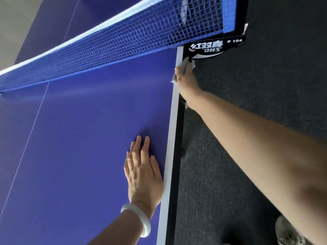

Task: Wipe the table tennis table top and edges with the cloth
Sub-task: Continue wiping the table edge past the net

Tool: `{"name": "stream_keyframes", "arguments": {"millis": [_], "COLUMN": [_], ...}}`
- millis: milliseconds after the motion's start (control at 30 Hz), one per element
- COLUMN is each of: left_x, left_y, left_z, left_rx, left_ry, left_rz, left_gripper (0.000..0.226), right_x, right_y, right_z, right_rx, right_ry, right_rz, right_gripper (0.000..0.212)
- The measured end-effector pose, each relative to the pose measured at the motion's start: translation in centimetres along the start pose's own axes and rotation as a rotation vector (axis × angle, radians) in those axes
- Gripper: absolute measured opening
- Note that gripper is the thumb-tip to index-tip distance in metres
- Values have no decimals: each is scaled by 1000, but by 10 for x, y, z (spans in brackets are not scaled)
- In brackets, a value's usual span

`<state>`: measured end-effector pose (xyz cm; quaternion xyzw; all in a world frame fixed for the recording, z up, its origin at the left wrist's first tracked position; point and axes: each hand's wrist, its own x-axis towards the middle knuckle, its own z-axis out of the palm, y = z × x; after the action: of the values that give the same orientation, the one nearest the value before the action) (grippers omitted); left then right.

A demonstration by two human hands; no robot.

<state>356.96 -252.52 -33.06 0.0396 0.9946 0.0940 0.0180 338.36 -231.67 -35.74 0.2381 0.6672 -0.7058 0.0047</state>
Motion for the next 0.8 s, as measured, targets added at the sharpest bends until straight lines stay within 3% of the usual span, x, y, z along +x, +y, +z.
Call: {"name": "stream_keyframes", "arguments": {"millis": [267,367,600,667,800], "left_x": [0,1,1,0,0], "left_y": [1,0,-1,-1,0], "left_z": [-2,-2,0,1,-1], "left_rx": [16,11,-6,-3,-12], "left_ry": [-14,-12,0,0,-11], "left_rz": [13,5,10,3,-7], "left_gripper": [57,57,57,57,59], "right_x": [-204,-160,4,-4,-104], "right_y": [82,67,-3,-3,45], "right_z": [51,43,-6,-1,35], "right_rx": [96,94,258,277,53], "right_ry": [57,36,13,24,125], "right_rz": [-54,-33,-4,-3,-122], "right_gripper": [68,71,53,53,57]}}
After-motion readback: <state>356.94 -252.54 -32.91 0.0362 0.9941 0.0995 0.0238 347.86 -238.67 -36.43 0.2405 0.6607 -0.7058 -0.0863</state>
